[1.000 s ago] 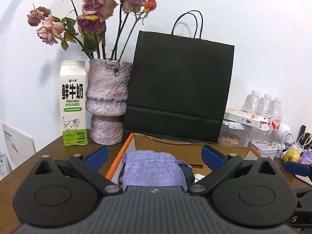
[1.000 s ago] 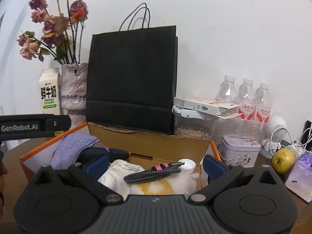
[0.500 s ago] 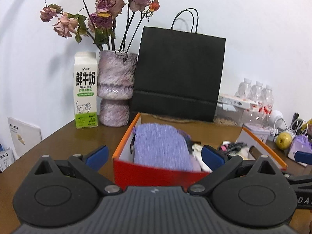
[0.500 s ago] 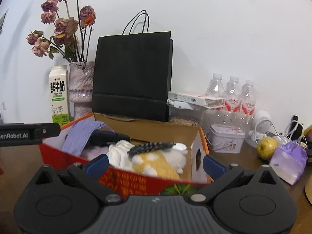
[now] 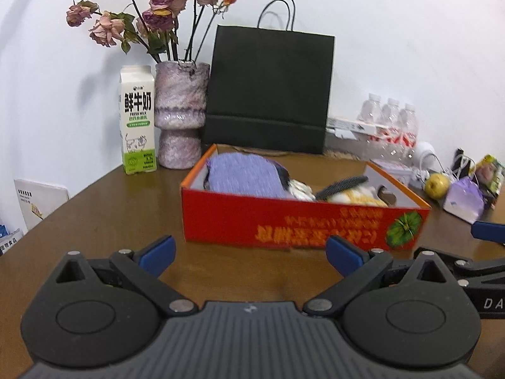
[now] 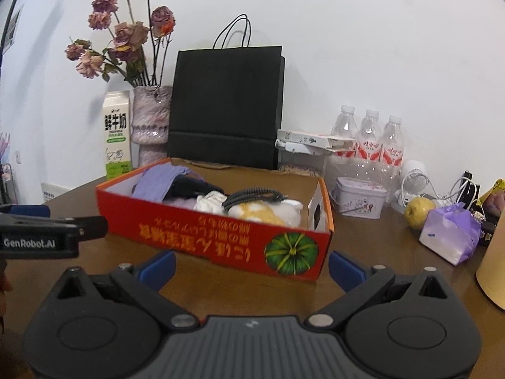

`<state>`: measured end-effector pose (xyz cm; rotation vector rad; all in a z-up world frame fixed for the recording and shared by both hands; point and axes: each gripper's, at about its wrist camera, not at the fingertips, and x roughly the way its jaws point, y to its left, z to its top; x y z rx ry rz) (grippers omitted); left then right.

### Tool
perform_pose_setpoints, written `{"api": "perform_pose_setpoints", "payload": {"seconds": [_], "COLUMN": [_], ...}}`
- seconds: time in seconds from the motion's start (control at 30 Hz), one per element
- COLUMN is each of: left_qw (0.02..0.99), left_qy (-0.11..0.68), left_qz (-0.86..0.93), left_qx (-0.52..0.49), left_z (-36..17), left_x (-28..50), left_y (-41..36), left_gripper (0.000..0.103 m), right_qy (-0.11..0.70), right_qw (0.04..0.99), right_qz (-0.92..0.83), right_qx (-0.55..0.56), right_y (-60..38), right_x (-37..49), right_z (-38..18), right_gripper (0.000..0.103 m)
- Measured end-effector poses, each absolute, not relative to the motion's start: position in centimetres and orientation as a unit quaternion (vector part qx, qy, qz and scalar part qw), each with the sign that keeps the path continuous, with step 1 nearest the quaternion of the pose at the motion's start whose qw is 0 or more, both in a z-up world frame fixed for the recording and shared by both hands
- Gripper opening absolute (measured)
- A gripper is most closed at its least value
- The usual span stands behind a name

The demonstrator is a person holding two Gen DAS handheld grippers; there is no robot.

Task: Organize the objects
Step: 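Withdraw both tools and move toward the red rose and cream block, then grasp the small cream block with the left tool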

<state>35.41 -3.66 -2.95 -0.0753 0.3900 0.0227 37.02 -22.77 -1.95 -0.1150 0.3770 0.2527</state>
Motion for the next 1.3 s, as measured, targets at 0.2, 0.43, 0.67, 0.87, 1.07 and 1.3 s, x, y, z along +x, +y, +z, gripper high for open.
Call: {"api": "perform_pose_setpoints", "payload": {"seconds": [0.2, 0.43, 0.67, 0.87, 1.07, 1.3], "left_qw": [0.977, 0.971, 0.963, 0.951, 0.942, 0.939], "left_qy": [0.213, 0.236, 0.266, 0.303, 0.333, 0.341], "left_qz": [-0.002, -0.019, -0.036, -0.055, -0.045, -0.039], "left_qx": [-0.031, -0.021, -0.01, -0.012, 0.009, 0.023], "left_z": [-3.8, -4.7, -5.7, -6.5, -7.1, -7.3], "left_x": [33.4, 31.6, 30.6, 30.7, 31.5, 32.2], "left_y": [-4.7, -5.7, -7.1, -8.5, -10.1, -10.8], "left_gripper": [0.103, 0.103, 0.103, 0.103, 0.103, 0.103], "right_qy": [0.2, 0.217, 0.227, 0.229, 0.239, 0.234], "right_qw": [0.97, 0.967, 0.967, 0.969, 0.967, 0.968], "right_qz": [0.128, 0.123, 0.11, 0.095, 0.089, 0.092], "right_qx": [-0.057, -0.054, -0.044, -0.009, 0.0, 0.008], "right_y": [-23.4, -24.9, -27.0, -28.7, -28.9, -29.0], "right_x": [34.8, 32.5, 30.5, 30.3, 30.7, 30.6], "right_z": [-2.6, -3.7, -4.6, -4.4, -4.5, -4.3], "right_gripper": [0.103, 0.103, 0.103, 0.103, 0.103, 0.103]}}
